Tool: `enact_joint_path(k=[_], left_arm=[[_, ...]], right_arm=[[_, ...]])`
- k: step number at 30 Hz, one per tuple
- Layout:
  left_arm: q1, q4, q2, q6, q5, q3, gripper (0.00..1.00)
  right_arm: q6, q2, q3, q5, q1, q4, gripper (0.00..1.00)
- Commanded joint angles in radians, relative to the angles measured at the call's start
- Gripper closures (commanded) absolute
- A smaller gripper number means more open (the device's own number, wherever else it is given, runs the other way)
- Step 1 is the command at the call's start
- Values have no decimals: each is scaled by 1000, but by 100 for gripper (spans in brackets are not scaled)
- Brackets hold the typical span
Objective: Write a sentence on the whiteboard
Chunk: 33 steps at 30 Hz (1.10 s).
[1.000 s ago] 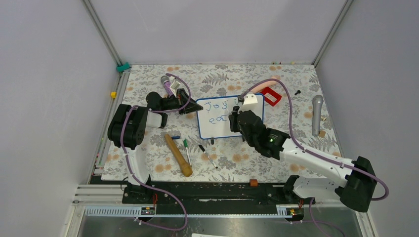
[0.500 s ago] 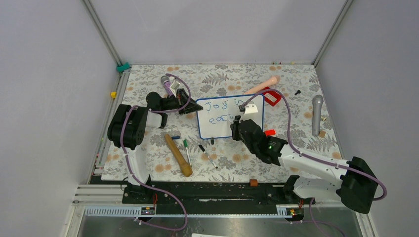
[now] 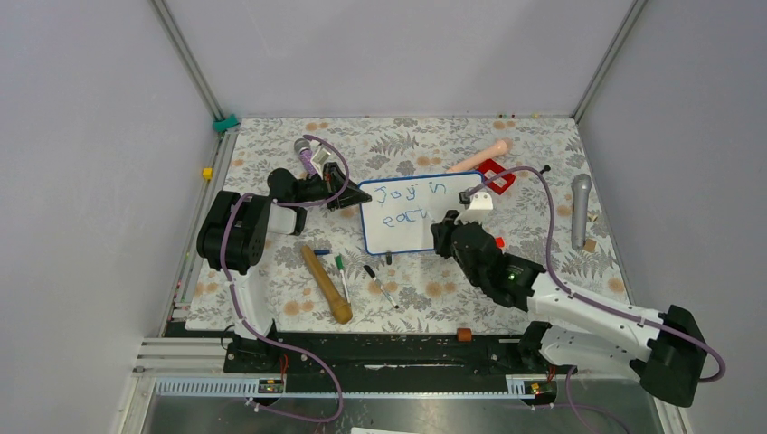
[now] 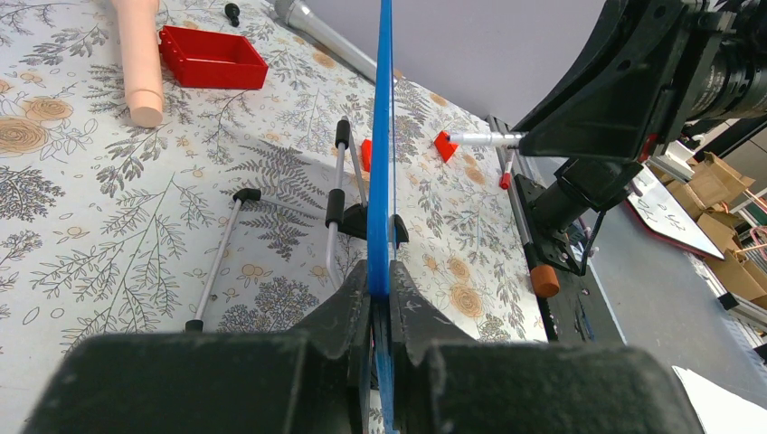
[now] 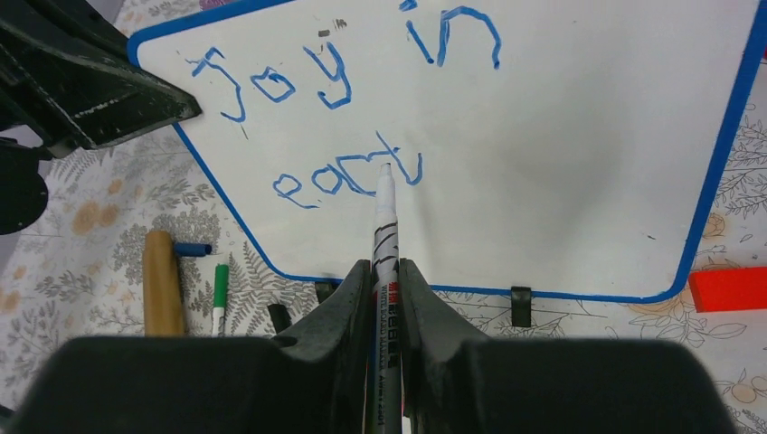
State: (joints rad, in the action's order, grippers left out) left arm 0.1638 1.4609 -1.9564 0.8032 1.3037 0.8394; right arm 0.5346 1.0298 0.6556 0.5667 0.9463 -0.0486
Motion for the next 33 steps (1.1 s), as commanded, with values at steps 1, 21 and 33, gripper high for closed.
enact_joint_path(k=[1, 21, 33], left_arm=[[14, 13, -9, -130, 131, -38, 100], [14, 11, -7, -130, 133, -39, 100], [13, 13, -10, -130, 133, -37, 100]], right_arm=[[57, -91, -36, 63, 0, -1, 100], [9, 6, -39, -49, -1, -85, 100], [-100, 92, 83, -20, -1, -7, 100]])
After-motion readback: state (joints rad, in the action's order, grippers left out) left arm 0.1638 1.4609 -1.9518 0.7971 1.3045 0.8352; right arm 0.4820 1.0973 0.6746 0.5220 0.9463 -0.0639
